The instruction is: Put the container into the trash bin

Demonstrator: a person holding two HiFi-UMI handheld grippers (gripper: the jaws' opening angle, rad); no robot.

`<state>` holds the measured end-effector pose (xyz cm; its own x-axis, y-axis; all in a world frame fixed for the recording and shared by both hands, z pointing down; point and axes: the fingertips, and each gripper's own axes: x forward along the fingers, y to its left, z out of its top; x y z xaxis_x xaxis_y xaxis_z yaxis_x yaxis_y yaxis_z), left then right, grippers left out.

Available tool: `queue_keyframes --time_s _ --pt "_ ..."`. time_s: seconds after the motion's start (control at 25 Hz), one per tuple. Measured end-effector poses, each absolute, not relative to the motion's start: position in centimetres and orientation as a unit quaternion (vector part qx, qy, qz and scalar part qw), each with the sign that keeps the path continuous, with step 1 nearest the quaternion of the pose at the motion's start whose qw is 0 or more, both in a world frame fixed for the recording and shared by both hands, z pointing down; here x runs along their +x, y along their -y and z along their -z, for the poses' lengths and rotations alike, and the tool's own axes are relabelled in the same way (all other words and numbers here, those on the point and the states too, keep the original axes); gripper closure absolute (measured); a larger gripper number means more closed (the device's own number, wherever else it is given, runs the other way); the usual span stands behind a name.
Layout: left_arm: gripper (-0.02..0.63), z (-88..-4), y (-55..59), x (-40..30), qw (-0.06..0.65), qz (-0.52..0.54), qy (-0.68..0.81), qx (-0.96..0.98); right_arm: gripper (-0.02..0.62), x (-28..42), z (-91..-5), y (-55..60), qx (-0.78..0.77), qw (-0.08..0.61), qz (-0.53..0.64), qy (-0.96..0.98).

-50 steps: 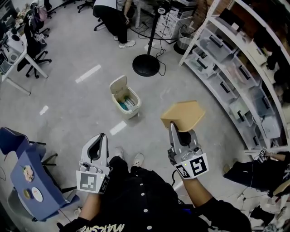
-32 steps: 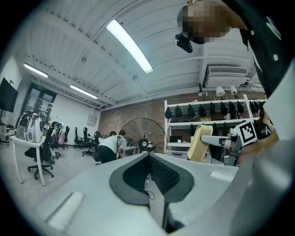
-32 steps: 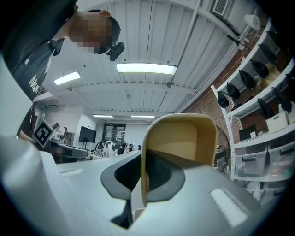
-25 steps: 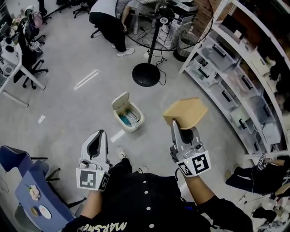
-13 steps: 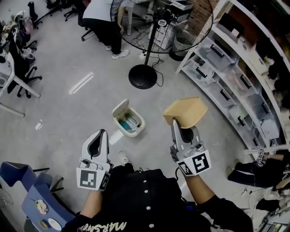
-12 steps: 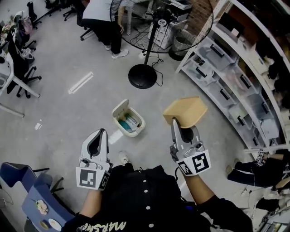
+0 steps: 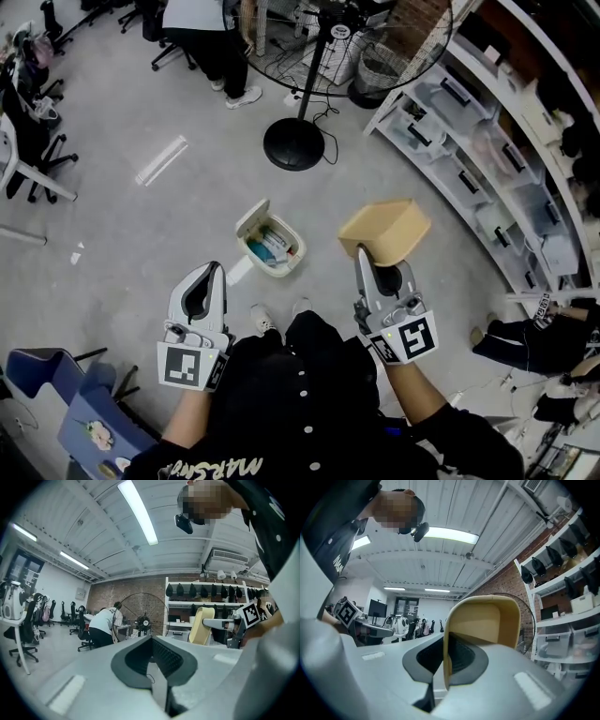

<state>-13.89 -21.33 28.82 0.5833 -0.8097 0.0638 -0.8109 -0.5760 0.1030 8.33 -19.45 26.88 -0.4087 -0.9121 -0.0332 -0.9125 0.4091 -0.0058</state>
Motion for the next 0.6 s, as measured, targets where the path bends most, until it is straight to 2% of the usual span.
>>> queue_keyframes --time_s 0.6 --pt "0.606 -32.5 23.5 -11.8 0.112 -0.044 0.482 0.868 0.571 6.9 -32.4 26.1 -0.47 -0.029 0.02 -0.882"
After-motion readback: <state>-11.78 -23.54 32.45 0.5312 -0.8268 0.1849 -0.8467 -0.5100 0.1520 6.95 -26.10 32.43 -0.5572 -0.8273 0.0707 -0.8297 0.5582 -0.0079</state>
